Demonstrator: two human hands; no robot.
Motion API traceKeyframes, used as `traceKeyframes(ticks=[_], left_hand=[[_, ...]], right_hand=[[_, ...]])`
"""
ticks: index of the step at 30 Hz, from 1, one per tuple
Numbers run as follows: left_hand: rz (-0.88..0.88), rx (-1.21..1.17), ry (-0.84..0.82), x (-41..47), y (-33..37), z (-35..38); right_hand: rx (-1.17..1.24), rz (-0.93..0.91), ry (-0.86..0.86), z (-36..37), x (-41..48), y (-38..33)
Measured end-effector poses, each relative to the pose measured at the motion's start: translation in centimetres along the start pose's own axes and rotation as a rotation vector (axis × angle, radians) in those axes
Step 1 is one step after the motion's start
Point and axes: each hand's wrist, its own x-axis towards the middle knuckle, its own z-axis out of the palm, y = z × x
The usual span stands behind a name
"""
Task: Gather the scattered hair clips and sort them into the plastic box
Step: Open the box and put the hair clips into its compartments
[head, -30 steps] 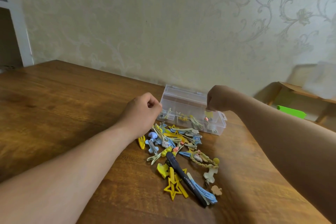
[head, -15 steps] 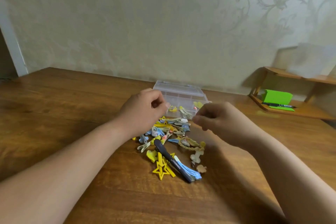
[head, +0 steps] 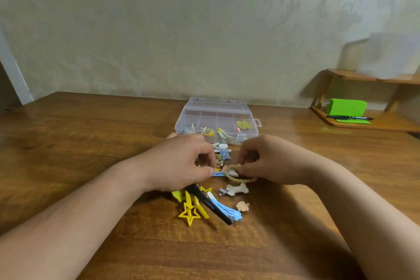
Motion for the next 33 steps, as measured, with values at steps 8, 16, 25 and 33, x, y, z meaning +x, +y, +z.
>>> traceKeyframes(ticks=[8,16,25,33], left_hand=[[0.043,0.061,0.018,0.5,1.5,0.3],[0.053,0.143,0.062,2.2,3.7,1.5],[-0.011,0.003,0.184,2.4,2.7,0.6],[-0.235,-0.185,0.316,10.6,3.8,-1.6]], right_hand=[[0.073,0.07,-0.004,-0.5,0.6,1.8],[0.337,-0.016,-0.038,-0.7,0.4,2.9],[0.355,0.001,-0.164,-1.9,-0.3,4.9],[0.653,0.071,0.363,0.8,1.4,5.0]])
